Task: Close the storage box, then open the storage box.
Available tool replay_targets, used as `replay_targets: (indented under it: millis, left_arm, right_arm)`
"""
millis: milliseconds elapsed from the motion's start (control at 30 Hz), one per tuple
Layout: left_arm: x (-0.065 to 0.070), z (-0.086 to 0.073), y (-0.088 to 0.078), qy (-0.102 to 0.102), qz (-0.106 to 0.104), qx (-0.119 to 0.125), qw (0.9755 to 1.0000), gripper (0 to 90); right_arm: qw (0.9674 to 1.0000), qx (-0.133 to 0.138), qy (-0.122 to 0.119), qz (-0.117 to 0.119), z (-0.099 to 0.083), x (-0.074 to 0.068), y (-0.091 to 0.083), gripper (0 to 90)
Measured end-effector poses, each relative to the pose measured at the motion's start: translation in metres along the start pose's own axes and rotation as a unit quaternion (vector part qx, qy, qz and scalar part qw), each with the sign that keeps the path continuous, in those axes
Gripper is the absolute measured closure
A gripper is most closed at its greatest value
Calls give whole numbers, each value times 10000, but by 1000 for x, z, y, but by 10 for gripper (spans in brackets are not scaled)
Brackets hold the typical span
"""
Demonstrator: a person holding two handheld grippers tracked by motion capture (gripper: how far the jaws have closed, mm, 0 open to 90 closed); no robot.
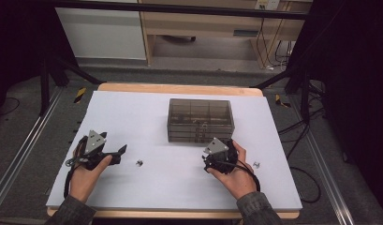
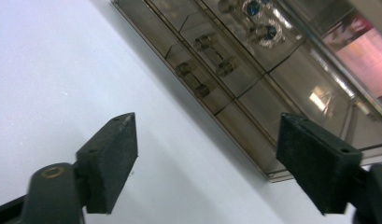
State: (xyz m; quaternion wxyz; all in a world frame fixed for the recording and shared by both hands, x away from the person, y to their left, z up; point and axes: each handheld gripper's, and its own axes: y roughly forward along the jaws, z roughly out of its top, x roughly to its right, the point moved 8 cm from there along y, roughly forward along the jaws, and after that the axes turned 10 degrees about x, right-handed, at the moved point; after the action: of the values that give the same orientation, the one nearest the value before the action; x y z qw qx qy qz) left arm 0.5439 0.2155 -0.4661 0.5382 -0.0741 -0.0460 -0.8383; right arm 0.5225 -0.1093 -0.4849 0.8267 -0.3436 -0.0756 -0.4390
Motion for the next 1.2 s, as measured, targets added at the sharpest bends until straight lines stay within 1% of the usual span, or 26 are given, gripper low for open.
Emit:
replay_targets:
  millis: [33, 67, 133, 200, 267, 300, 367, 433, 500, 533, 567, 633, 700, 733, 767, 800, 833, 867, 900, 933, 967, 1000, 1067, 1100, 1133, 1200]
  left_arm:
    - [-3, -1, -3, -11, 15, -6, 10000, 93]
    - [-6, -2, -7, -4, 31, 4, 10000, 92]
    - [-12, -4, -12, 59, 91, -1, 9999, 90]
    - [-17, -5, -16, 106, 160, 8, 9998, 90]
    - [-23, -6, -20, 106, 231, 24, 9997, 90]
    - [-25, -6, -21, 119, 263, 23, 9996, 90]
    - [-28, -5, -24, 107, 307, 63, 9995, 90]
    - [-30, -4, -24, 109, 342, 93, 9993, 90]
    - [-30, -5, -24, 117, 345, 68, 9993, 90]
    - [-30, -6, -24, 139, 347, 46, 9993, 90]
    - [-29, -6, -24, 126, 338, 48, 9993, 90]
    - [-28, -8, -23, 130, 328, 23, 9994, 90]
    - [-29, -8, -23, 126, 330, 14, 9994, 91]
    - [-29, -9, -23, 127, 329, -4, 9994, 91]
    - [-29, -9, -23, 117, 335, 3, 9994, 91]
    - [-29, -9, -23, 117, 332, -6, 9994, 92]
    - [-30, -10, -23, 124, 332, -20, 9994, 92]
    - [-30, -10, -23, 127, 334, -29, 9994, 92]
    - [-30, -10, -23, 128, 332, -44, 9994, 95]
    - [-30, -11, -23, 126, 329, -54, 9994, 95]
    - [-30, -11, -23, 128, 325, -64, 9994, 96]
    - [-30, -11, -23, 121, 322, -70, 9994, 96]
    - [-30, -11, -23, 116, 320, -74, 9994, 97]
    - [-30, -11, -23, 100, 321, -68, 9994, 98]
    - [-30, -11, -23, 100, 321, -68, 9994, 99]
    - [-30, -12, -23, 105, 317, -88, 9994, 99]
  right_arm:
    - [10000, 9, -65, -35, 1, 0, 0, 242]
    - [9995, -15, -280, -134, 1, -1, 1, 312]
    - [9990, -33, -380, -218, 1, 0, 1, 331]
    - [9981, -82, -526, -314, 1, -1, 3, 406]
    - [9961, -102, -793, -379, 1, -2, 6, 442]
    - [9941, -137, -983, -428, 0, -5, 7, 490]
    - [9929, -170, -1083, -456, -1, -6, 8, 496]
    - [9896, -179, -1333, -516, -1, -7, 9, 535]
    - [9856, -194, -1564, -619, 0, -8, 9, 562]
    - [9814, -189, -1794, -650, 1, -9, 10, 580]
    - [9814, -189, -1794, -650, 1, -9, 10, 580]
    - [9773, -182, -1990, -710, 2, -10, 12, 605]
    - [9708, -176, -2262, -785, 3, -11, 15, 629]
    - [9708, -176, -2262, -785, 3, -11, 15, 629]
    - [9682, -160, -2360, -813, 4, -12, 17, 635]
    - [9620, -166, -2578, -880, 7, -15, 20, 649]
    - [9587, -184, -2687, -914, 8, -16, 22, 654]
    - [9587, -184, -2687, -914, 8, -16, 22, 654]
    - [9522, -155, -2893, -969, 11, -20, 27, 670]
    - [9522, -155, -2893, -969, 11, -20, 27, 670]
    - [9482, -145, -3012, -998, 12, -21, 30, 674]
    - [9416, -160, -3193, -1054, 15, -23, 35, 681]
    - [9408, -175, -3198, -1106, 15, -24, 36, 683]
    - [9363, -173, -3309, -1162, 16, -24, 40, 691]
    - [9363, -173, -3309, -1162, 16, -24, 40, 691]
    - [9317, -138, -3411, -1242, 18, -25, 42, 696]
